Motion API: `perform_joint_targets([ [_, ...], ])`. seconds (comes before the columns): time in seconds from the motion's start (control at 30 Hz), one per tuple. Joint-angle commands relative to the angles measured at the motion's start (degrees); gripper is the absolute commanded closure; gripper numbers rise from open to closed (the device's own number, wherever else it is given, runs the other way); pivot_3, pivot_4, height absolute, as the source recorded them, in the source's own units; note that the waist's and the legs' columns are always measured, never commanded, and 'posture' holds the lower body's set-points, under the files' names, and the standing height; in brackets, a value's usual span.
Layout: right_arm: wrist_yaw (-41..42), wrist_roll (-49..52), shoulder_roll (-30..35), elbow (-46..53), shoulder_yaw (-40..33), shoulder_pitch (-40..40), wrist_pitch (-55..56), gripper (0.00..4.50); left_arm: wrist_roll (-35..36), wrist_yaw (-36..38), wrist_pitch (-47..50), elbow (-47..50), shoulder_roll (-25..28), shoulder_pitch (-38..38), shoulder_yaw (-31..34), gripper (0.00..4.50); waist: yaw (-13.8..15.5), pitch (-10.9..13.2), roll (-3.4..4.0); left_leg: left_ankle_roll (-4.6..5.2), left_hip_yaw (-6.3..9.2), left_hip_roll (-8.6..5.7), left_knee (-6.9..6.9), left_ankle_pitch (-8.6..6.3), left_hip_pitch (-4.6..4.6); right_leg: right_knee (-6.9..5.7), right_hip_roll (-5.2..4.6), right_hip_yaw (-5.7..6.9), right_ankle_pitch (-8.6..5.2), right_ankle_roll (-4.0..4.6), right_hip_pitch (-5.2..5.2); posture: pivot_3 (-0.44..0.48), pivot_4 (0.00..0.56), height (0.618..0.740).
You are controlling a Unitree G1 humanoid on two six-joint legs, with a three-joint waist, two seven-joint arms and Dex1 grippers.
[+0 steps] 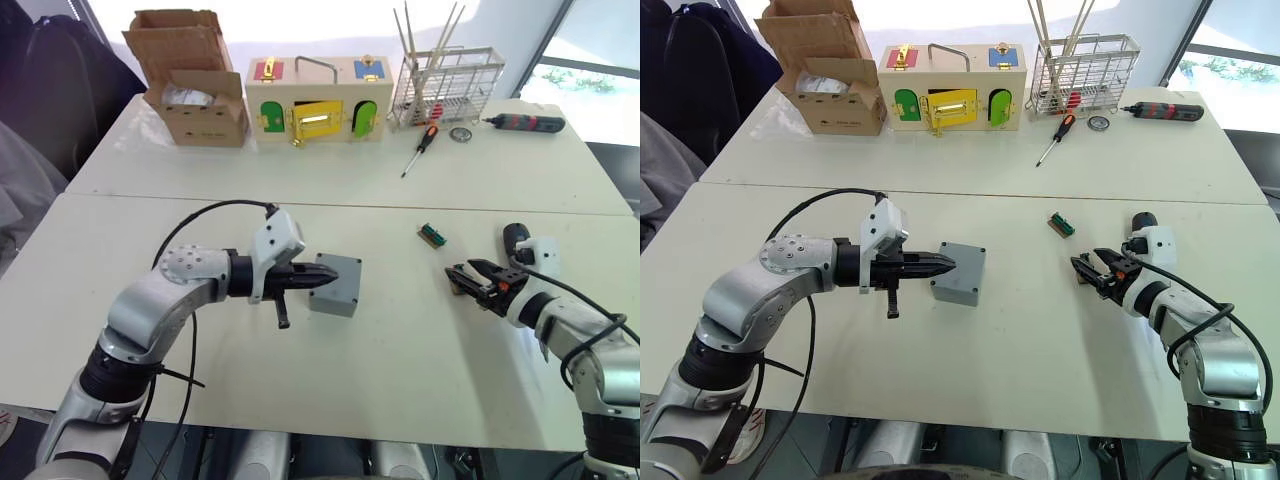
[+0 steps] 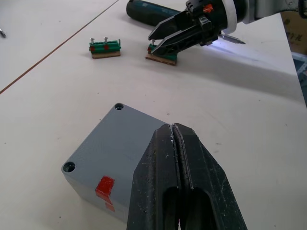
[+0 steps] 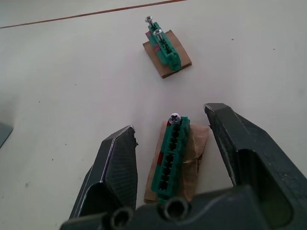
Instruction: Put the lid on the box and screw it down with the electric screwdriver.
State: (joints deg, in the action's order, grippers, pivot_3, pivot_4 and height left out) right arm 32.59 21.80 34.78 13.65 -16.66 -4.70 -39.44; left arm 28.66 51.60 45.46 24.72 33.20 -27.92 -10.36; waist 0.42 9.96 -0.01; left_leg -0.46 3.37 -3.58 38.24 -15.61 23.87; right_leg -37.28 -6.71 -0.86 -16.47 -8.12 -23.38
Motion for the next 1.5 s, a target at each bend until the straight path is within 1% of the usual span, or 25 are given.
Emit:
perform_joint_targets([
  [0.03,-0.6,0.7,-0.3,0.6,-1.0,-0.7,1.2,2.63,-0.3,-0.2,-1.6,0.5,0.2,-0.4,0.2,4.50,0.0,0.0,0.00,0.00,0.00,0.00,0.00,0.00,0.00,0.00,0.00,0.00,0.00,0.00,0.00,0.000,0.150,0.735],
  [0.07,-0.6,0.6,-0.2,0.5,-0.9,-0.8,1.3,3.08,-0.3,-0.2,-1.6,0.4,0.2,-0.4,0.1,4.50,0.0,0.0,0.00,0.00,0.00,0.00,0.00,0.00,0.00,0.00,0.00,0.00,0.00,0.00,0.00,0.000,0.150,0.735],
  [0.13,-1.0,0.4,-0.4,0.2,-0.8,-0.9,2.0,4.23,-0.7,-0.2,-1.9,0.3,0.3,-0.3,-0.2,4.50,0.0,0.0,0.00,0.00,0.00,0.00,0.00,0.00,0.00,0.00,0.00,0.00,0.00,0.00,0.00,0.000,0.150,0.735],
  [0.17,-1.1,0.4,-0.5,0.1,-0.8,-0.9,2.2,4.47,-0.9,-0.2,-2.0,0.2,0.3,-0.2,-0.4,4.50,0.0,0.0,0.00,0.00,0.00,0.00,0.00,0.00,0.00,0.00,0.00,0.00,0.00,0.00,0.00,0.000,0.150,0.735],
  [0.53,-1.1,1.6,-0.6,1.5,-1.1,-0.3,1.2,4.47,-1.2,0.2,-2.5,-0.1,0.6,-0.1,-0.8,4.50,0.0,0.0,0.00,0.00,0.00,0.00,0.00,0.00,-0.02,0.00,0.01,0.00,0.00,0.00,0.01,0.000,0.150,0.735],
  [0.9,-0.8,5.6,2.4,4.0,-4.3,-3.7,-2.1,4.47,-1.3,0.6,-3.2,-0.9,0.9,-0.3,-0.9,4.50,0.0,0.0,0.00,0.00,0.00,0.00,-0.01,0.00,-0.02,0.01,0.01,0.00,0.00,0.00,0.02,0.000,0.150,0.735],
  [1.03,0.0,8.0,4.3,5.4,-4.8,-7.6,-3.2,4.47,-1.5,0.9,-3.5,-1.2,1.5,-0.5,-0.5,4.50,-0.1,0.0,0.00,0.00,-0.01,0.00,-0.01,0.00,-0.02,0.02,0.01,0.00,0.00,0.00,0.02,0.000,0.150,0.735],
  [1.1,1.8,10.9,5.4,7.5,-3.5,-10.1,-5.3,4.47,-2.3,1.3,-4.0,-1.8,2.6,-0.8,0.0,4.50,-0.2,0.0,0.01,0.00,-0.01,0.01,-0.02,0.00,-0.02,0.02,0.01,0.00,0.00,0.00,0.01,0.000,0.150,0.735],
  [1.23,5.4,17.0,5.7,13.0,3.4,-15.6,-10.9,4.47,-2.9,1.9,-4.6,-4.4,5.7,-1.1,2.1,4.50,-1.1,0.0,0.00,0.00,0.02,0.06,-0.07,0.00,-0.05,0.02,0.07,0.01,0.00,0.00,0.01,0.000,0.150,0.735],
  [1.37,6.3,18.4,4.8,14.7,8.9,-18.4,-12.5,4.47,-3.1,2.8,-5.1,-4.9,7.7,-0.1,2.5,4.50,-1.0,0.0,0.00,0.01,0.06,0.07,-0.09,-0.01,-0.04,0.02,0.08,0.03,0.00,0.00,0.01,0.000,0.150,0.735],
  [1.5,7.0,17.1,2.3,13.4,14.6,-19.9,-11.1,4.47,-2.1,2.8,-4.3,-3.1,8.7,1.7,3.2,4.50,-1.0,0.0,-0.01,0.03,0.06,-0.01,-0.05,-0.02,-0.03,0.02,-0.02,0.02,0.00,0.00,0.03,0.000,0.150,0.735],
])
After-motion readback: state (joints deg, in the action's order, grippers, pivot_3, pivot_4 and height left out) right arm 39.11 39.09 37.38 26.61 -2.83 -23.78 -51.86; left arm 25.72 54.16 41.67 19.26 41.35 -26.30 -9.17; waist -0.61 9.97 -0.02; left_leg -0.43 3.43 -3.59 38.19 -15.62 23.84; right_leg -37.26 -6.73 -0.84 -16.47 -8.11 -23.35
